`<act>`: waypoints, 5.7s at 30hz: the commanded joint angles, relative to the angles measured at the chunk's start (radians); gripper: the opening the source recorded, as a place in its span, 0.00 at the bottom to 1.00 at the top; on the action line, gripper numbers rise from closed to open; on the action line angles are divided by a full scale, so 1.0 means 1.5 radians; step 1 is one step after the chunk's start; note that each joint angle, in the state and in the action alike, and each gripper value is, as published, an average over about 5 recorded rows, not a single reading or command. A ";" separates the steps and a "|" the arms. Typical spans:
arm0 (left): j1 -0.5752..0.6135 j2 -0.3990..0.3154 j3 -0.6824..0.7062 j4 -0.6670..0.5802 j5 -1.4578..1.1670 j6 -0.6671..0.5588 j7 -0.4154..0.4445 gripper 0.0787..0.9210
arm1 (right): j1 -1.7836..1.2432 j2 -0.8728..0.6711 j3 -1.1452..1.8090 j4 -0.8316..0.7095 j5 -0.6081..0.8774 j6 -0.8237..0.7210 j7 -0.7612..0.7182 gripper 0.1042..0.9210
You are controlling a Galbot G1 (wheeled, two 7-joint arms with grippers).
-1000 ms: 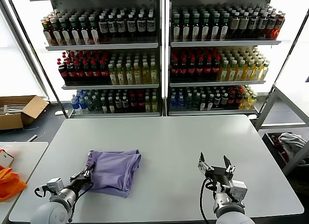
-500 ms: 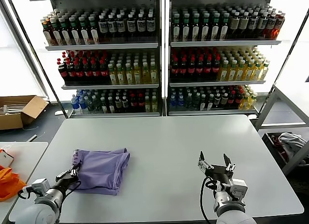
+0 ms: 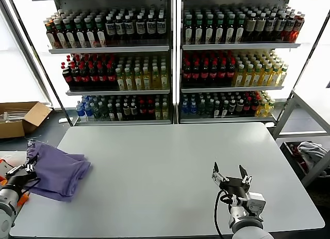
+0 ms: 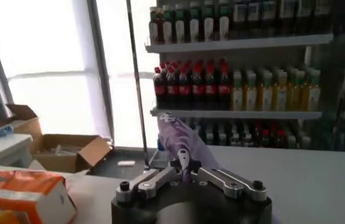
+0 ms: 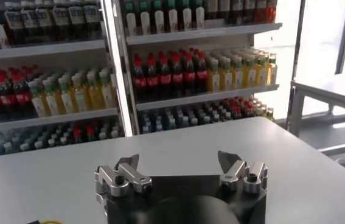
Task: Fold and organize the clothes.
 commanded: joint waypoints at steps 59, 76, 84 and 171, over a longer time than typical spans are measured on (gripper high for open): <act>-0.068 -0.204 0.421 -0.109 0.081 -0.036 -0.157 0.88 | 0.193 0.103 -0.191 -0.262 0.266 -0.013 0.105 0.87; -0.055 -0.199 0.387 -0.101 0.087 -0.033 -0.155 0.88 | 0.205 0.107 -0.221 -0.309 0.222 -0.012 0.090 0.76; -0.054 -0.211 0.375 -0.123 0.088 -0.034 -0.146 0.88 | 0.212 0.071 -0.226 -0.275 0.192 -0.012 0.101 0.48; 0.019 -0.239 0.349 -0.130 0.130 -0.012 -0.138 0.88 | 0.185 0.027 -0.208 -0.276 0.179 -0.012 0.026 0.26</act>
